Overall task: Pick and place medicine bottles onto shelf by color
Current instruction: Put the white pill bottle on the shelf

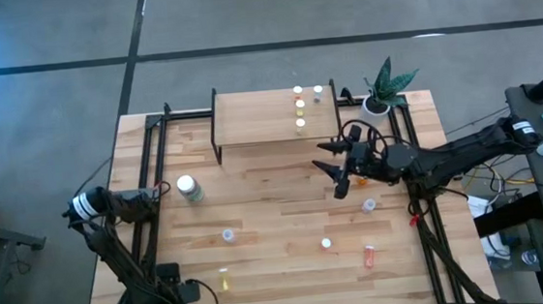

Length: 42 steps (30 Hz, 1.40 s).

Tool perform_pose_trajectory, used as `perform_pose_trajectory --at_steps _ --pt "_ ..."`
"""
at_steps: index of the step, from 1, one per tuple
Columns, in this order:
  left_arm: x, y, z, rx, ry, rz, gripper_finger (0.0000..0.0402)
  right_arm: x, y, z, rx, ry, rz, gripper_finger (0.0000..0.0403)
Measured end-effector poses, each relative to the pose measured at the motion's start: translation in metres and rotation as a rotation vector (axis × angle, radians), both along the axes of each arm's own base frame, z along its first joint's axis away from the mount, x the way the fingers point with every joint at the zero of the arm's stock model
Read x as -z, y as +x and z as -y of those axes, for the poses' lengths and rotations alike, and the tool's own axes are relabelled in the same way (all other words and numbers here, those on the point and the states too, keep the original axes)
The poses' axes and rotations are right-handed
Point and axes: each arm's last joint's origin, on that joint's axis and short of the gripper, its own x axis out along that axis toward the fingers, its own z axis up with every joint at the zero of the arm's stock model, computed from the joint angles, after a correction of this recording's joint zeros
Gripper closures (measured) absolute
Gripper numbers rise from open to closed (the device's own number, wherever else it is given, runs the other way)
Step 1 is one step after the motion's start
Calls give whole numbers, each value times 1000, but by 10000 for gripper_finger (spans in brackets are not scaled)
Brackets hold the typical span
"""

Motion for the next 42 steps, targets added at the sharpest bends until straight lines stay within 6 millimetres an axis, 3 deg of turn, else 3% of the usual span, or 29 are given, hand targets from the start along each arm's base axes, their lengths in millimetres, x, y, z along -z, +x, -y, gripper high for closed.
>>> perform_pose_trajectory --at_steps 9,20,32,42 --pt "-6 -3 -8 -6 -35 60 109 10 13 -2 -1 0 -6 188" --pt "2 -6 -15 -34 -46 64 110 3 16 -2 -9 -10 13 188" --pt "-10 -4 -23 -46 -59 126 202 0 16 -3 -11 -23 12 188" --pt "-17 3 -25 -7 -10 284 193 0 16 -3 -9 -36 12 188"
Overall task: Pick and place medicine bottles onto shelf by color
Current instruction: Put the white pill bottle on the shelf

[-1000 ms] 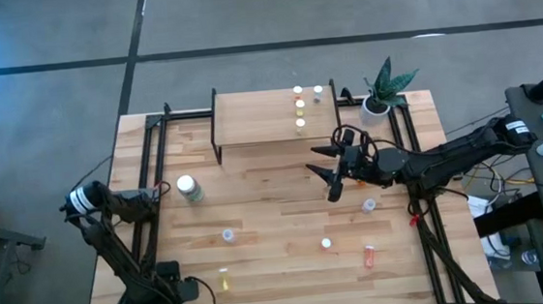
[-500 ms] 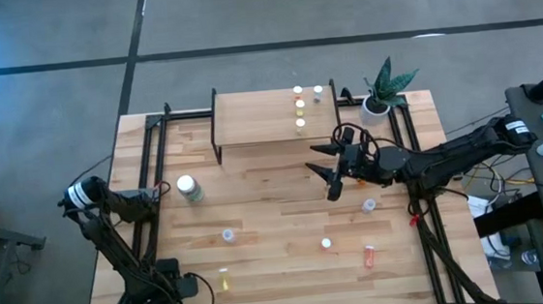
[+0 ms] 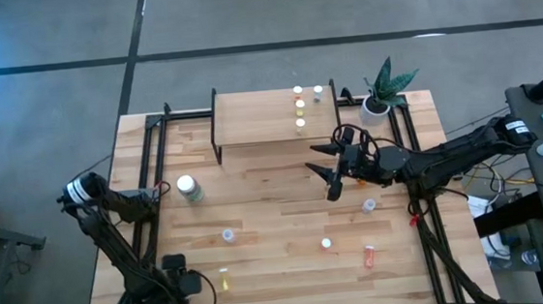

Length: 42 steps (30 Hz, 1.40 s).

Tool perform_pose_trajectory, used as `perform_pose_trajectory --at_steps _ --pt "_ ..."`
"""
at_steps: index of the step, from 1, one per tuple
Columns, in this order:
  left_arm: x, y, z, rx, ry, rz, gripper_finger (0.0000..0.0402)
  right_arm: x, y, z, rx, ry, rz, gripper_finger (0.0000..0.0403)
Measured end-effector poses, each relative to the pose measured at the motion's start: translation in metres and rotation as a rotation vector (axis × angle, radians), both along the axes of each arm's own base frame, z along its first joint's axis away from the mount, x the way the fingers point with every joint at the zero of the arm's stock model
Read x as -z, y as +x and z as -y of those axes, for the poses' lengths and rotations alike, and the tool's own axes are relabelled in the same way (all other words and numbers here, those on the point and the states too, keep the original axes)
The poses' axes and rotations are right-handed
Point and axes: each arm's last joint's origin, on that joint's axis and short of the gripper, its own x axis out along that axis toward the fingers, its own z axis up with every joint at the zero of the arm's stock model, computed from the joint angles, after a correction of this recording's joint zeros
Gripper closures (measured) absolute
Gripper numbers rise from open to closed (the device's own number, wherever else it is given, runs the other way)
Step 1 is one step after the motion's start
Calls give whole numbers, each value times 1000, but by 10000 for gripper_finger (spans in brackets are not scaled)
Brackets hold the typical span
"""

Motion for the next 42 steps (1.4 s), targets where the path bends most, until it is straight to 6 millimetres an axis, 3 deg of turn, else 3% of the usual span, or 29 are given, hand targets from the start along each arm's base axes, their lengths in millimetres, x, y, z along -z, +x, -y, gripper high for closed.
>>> perform_pose_trajectory --at_steps 10,19,33,38,42 --pt "-55 3 -25 -68 90 521 194 -1 0 0 2 -4 10 188" --pt "-106 4 -63 -115 389 976 194 -3 0 0 4 -26 17 188" --pt "-146 21 -136 -387 779 1079 194 -6 -1 0 8 -66 36 188" --pt "-157 24 -165 -539 816 1066 194 -8 -1 0 11 -85 48 188" --pt "-167 35 -176 -613 736 1082 194 -8 -1 1 15 -104 49 188"
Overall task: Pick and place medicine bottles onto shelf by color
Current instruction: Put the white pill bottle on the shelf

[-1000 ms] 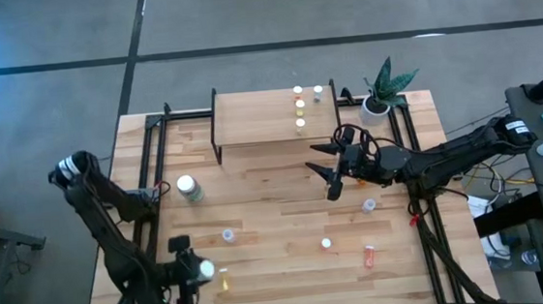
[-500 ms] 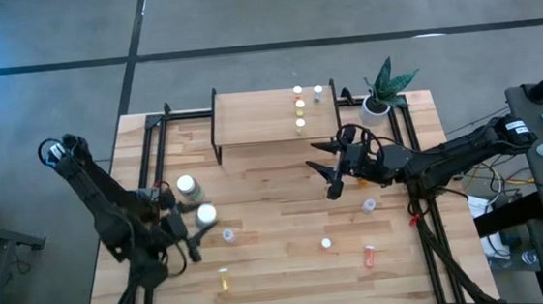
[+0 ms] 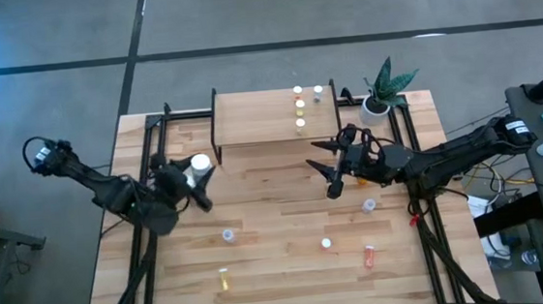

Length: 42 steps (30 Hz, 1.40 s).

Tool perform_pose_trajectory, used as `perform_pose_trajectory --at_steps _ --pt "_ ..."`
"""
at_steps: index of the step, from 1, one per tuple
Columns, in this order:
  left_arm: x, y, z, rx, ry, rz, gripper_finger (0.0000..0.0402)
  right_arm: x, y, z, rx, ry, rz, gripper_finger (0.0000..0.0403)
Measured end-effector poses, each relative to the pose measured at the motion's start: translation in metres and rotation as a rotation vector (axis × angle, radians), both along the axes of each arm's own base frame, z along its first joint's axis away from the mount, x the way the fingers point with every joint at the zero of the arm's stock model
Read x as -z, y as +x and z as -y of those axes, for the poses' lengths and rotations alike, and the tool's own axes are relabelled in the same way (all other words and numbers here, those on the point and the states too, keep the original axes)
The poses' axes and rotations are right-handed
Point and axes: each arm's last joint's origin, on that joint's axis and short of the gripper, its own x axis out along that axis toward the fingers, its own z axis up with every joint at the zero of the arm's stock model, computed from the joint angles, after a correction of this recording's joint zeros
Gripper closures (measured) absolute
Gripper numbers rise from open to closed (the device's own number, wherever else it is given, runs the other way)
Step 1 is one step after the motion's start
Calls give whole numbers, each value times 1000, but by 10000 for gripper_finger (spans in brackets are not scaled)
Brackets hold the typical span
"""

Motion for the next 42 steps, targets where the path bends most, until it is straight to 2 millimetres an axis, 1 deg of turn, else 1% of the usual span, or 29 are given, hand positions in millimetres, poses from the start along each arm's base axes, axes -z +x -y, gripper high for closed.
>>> perform_pose_trajectory --at_steps 2,4,6,8,9,13,18,21,24,29,33,37,40,42 --pt "-4 12 1 47 -5 15 194 -1 0 0 1 -6 6 188" --pt "-9 26 2 115 44 20 194 -1 0 0 2 -13 10 188" --pt "-15 39 3 185 102 67 194 -2 0 0 3 -19 11 188" --pt "-21 47 -2 210 167 127 194 -2 0 0 4 -26 9 188" --pt "-24 50 -6 195 196 150 194 -2 0 0 4 -29 8 188" --pt "-31 57 -33 111 245 185 194 -1 0 -1 -16 -34 3 188" --pt "-27 67 -75 76 256 199 194 -1 0 -1 -22 -35 1 188" --pt "-23 71 -104 2 272 173 194 -1 0 -1 -31 -35 2 188" --pt "-17 75 -130 -31 285 139 193 -1 0 -2 -49 -32 3 188" --pt "-1 81 -166 -95 281 75 192 -1 0 -2 -52 -14 9 188" --pt "14 86 -194 -128 248 60 192 -1 0 -2 -54 -17 8 188" --pt "32 83 -215 -168 229 61 191 -1 0 -2 -52 -27 5 188" --pt "42 72 -224 -200 242 143 191 -1 0 -2 -51 -38 0 188" --pt "47 62 -228 -191 247 217 191 -1 0 -2 -49 -47 -3 188"
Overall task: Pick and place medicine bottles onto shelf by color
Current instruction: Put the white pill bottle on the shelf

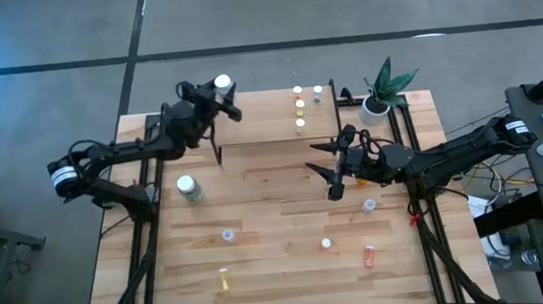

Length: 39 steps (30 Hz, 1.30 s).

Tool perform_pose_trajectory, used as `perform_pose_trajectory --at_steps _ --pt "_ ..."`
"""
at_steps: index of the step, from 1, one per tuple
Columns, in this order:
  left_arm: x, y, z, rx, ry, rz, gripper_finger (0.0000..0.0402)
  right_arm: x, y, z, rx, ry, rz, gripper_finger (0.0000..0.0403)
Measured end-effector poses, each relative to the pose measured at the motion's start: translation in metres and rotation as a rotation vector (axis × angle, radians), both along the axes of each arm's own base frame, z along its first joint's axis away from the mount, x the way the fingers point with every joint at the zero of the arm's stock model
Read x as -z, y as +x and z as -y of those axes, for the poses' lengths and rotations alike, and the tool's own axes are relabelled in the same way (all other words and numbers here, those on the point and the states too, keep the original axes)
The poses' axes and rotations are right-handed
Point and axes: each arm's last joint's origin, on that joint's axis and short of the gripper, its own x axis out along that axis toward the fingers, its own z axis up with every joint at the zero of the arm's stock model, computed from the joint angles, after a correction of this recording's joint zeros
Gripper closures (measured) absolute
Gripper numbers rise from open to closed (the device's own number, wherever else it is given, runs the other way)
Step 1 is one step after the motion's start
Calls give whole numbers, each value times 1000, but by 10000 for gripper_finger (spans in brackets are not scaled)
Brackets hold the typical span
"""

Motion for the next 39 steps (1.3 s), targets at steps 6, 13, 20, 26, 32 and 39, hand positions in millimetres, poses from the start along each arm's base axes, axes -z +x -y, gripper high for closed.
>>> perform_pose_trajectory --at_steps 6,13,20,26,32,39 --pt "16 -11 -9 17 -29 6 191 0 0 0 3 -17 -2 188" --pt "25 0 -19 12 -46 -30 191 -1 0 0 6 -31 0 188" --pt "44 19 -34 -39 -116 -54 191 -1 0 0 13 -32 0 188" --pt "47 20 -37 -105 -131 -44 191 0 0 0 13 -33 -8 188" --pt "48 17 -37 -146 -144 -57 184 0 0 0 13 -33 -8 188" --pt "51 17 -37 -139 -162 -89 135 0 0 0 13 -33 -8 188"
